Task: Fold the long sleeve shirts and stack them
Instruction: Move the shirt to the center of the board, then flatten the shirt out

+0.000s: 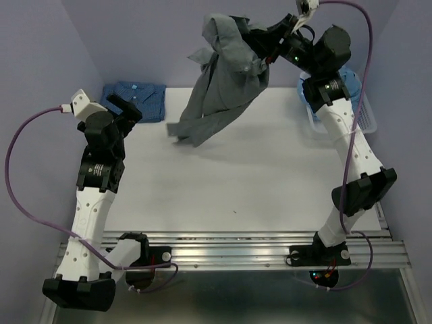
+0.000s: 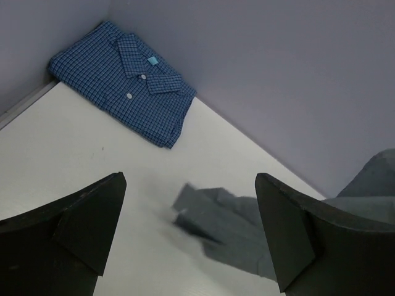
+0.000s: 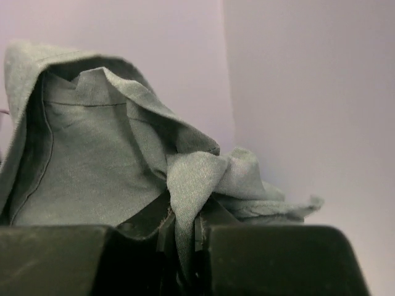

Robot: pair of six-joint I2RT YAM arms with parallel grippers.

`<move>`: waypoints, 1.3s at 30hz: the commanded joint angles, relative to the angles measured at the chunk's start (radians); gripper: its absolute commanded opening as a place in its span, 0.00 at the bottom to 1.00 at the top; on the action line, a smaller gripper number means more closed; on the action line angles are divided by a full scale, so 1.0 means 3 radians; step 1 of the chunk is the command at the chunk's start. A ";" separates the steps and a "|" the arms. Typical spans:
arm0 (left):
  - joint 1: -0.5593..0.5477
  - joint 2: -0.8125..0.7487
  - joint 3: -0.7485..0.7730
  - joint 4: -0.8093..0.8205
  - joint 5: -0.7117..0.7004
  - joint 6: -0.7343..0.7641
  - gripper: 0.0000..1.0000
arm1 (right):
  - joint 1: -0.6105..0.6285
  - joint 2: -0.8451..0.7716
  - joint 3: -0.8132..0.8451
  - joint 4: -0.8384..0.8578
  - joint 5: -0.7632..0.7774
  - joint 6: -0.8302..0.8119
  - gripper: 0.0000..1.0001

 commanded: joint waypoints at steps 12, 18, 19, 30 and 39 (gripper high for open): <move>-0.0020 -0.0029 -0.0580 -0.0438 0.0328 -0.0127 0.99 | -0.0451 -0.1080 -0.3218 -0.0827 0.2261 -0.0652 1.00; -0.0244 0.0482 -0.0842 -0.0090 0.1571 0.0149 0.99 | -0.0451 -0.1158 -0.3137 -0.0961 0.2278 -0.0748 1.00; -0.0336 0.0549 -0.0878 -0.0090 0.1586 0.0154 0.99 | -0.0451 -0.1082 -0.3050 -0.0996 0.2232 -0.0820 1.00; -0.1058 0.1561 -0.0745 -0.0595 0.0375 -0.0034 0.99 | -0.0027 0.0846 -0.0750 -0.1640 0.2288 -0.1204 1.00; -0.1058 0.2124 -0.0392 -0.1102 -0.0244 -0.0336 0.99 | 0.0065 0.2098 0.0391 -0.1774 0.2369 -0.1255 1.00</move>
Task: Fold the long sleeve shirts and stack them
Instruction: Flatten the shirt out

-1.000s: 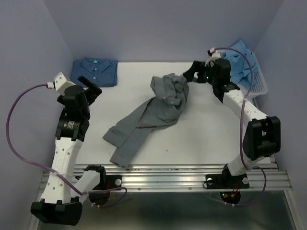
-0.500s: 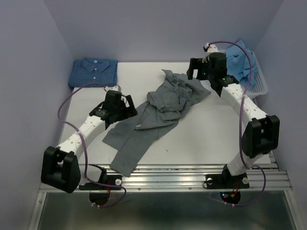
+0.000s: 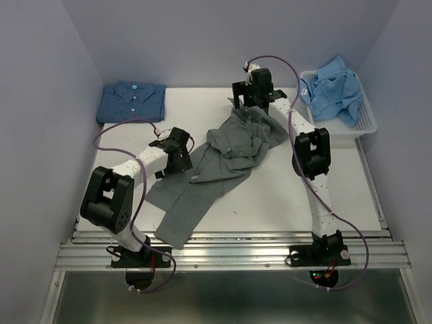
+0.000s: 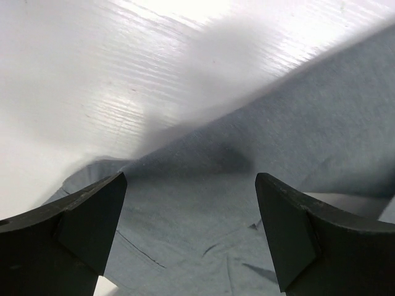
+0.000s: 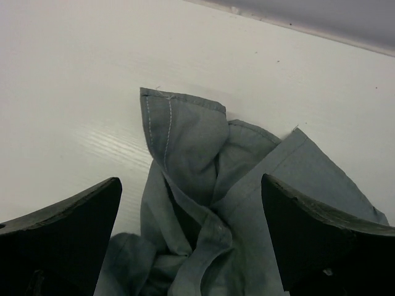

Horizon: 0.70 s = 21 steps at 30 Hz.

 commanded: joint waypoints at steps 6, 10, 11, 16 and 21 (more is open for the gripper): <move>0.0002 0.0255 0.0108 -0.0057 -0.0183 0.0029 0.99 | 0.0064 0.0540 0.0486 0.0064 0.0248 -0.0120 1.00; 0.0002 0.0418 0.0138 0.0220 0.0155 0.0208 0.99 | 0.0064 0.0621 0.0455 0.0161 0.0345 -0.0120 1.00; 0.0002 0.0439 0.0138 0.0266 0.0201 0.0229 0.99 | 0.0064 0.0632 0.0450 0.0187 0.0340 -0.0120 1.00; 0.0048 0.0521 0.0107 0.0517 0.0462 0.0311 0.00 | 0.0064 0.0658 0.0394 0.0289 0.0314 -0.0120 0.50; 0.0058 0.0281 0.0163 0.0517 -0.0043 0.0198 0.00 | 0.0064 0.0515 0.0526 0.0407 0.0467 -0.0059 0.01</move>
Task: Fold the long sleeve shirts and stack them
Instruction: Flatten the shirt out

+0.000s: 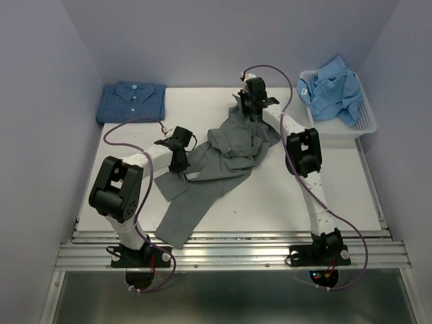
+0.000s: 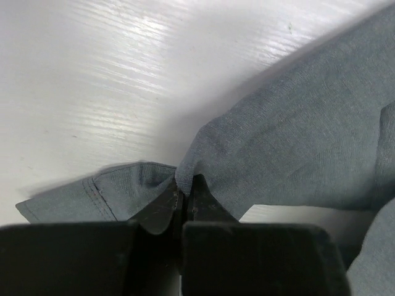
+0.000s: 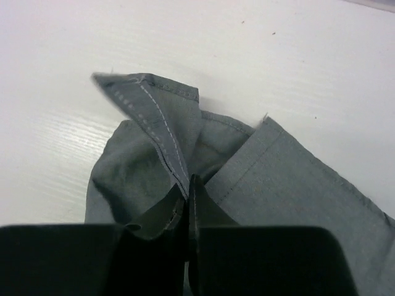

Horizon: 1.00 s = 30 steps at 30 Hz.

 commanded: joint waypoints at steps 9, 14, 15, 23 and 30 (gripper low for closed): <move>0.0019 -0.1502 0.0366 0.0244 -0.1535 -0.0078 0.00 | -0.0037 -0.1099 -0.0021 0.0693 0.0380 0.0116 0.01; 0.0024 -0.2279 0.0535 0.0443 -0.2063 0.0162 0.00 | -0.0108 -0.1876 -0.0430 0.0964 0.0651 -0.0001 0.01; 0.0024 -0.2392 0.0540 0.0611 -0.2104 0.0314 0.00 | -0.0139 -0.1984 -0.0577 0.1031 0.0727 -0.0017 0.01; 0.0029 -0.3205 0.0816 0.1185 -0.2442 0.0877 0.00 | -0.0205 -0.2930 -0.1018 0.1466 0.1126 -0.0405 0.01; 0.0029 -0.3604 0.0888 0.1364 -0.2514 0.1108 0.00 | -0.0205 -0.3906 -0.1778 0.1885 0.1489 -0.0778 0.01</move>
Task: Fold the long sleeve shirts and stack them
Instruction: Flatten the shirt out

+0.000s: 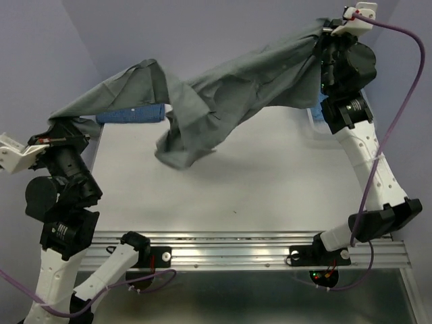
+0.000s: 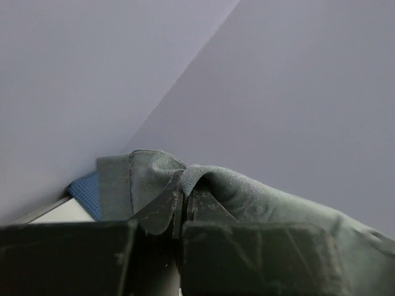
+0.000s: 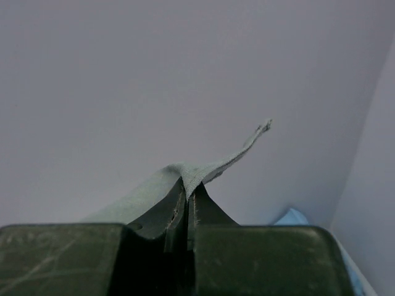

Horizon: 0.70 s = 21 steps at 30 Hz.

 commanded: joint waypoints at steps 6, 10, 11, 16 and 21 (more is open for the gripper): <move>0.0018 -0.0311 0.0136 0.0500 -0.0270 0.0481 0.00 | -0.0016 -0.1314 -0.0991 0.0748 0.0399 -0.0361 0.01; 0.0018 -0.0316 0.0248 0.0618 -0.0178 0.0584 0.00 | -0.0016 -0.1586 -0.1069 0.0737 0.0358 -0.0300 0.01; 0.0023 -0.0306 0.0335 0.0628 -0.0142 0.0644 0.00 | -0.0016 -0.1638 -0.1089 0.0737 0.0353 -0.0294 0.01; 0.0018 -0.0382 0.0687 0.0690 0.0215 0.0834 0.00 | -0.0016 -0.2036 -0.0977 0.0401 0.0017 -0.0116 0.01; 0.0018 -0.0454 0.0928 0.0736 0.0620 0.0890 0.00 | -0.0016 -0.2333 -0.0890 0.0119 -0.0469 0.0069 0.01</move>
